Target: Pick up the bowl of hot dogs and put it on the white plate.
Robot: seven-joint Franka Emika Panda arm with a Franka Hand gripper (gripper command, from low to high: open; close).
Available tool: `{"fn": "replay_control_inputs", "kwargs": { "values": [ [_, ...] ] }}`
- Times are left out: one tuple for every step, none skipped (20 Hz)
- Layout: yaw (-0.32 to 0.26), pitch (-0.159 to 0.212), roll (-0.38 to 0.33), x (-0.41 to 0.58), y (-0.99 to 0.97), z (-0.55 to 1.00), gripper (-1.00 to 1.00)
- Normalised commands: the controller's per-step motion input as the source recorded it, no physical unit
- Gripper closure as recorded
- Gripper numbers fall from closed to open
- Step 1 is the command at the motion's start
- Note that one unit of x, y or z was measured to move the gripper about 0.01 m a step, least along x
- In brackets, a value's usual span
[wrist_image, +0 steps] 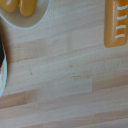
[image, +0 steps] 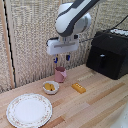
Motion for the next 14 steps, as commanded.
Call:
{"fn": "replay_control_inputs", "kwargs": {
  "values": [
    [0.000, 0.038, 0.000, -0.089, 0.00, -0.43, -1.00],
    [0.000, 0.039, 0.000, -0.131, 0.00, -0.43, -1.00],
    [0.000, 0.043, 0.000, -0.131, 0.00, -0.45, -1.00],
    [0.000, 0.041, -0.004, -0.109, 0.00, -0.47, -1.00],
    [0.000, 0.029, -0.011, -0.071, 0.00, -0.49, -1.00],
    [0.000, 0.026, -0.011, -0.063, 0.00, -0.51, -1.00],
    [0.000, 0.025, -0.011, -0.054, 0.00, -0.52, -1.00],
    [0.000, 0.020, -0.016, -0.054, 0.00, -0.52, -1.00],
    [0.000, 0.016, -0.021, -0.054, 0.00, -0.52, -1.00],
    [0.000, 0.013, -0.026, -0.049, 0.00, -0.51, -1.00],
    [0.000, 0.009, -0.030, -0.037, 0.00, -0.51, -1.00],
    [0.000, 0.000, -0.035, 0.000, 0.03, -0.50, -1.00],
    [0.000, 0.000, -0.047, 0.000, 0.05, -0.49, -1.00],
    [0.000, 0.000, -0.063, 0.000, 0.09, -0.47, -1.00]
  ]
}}
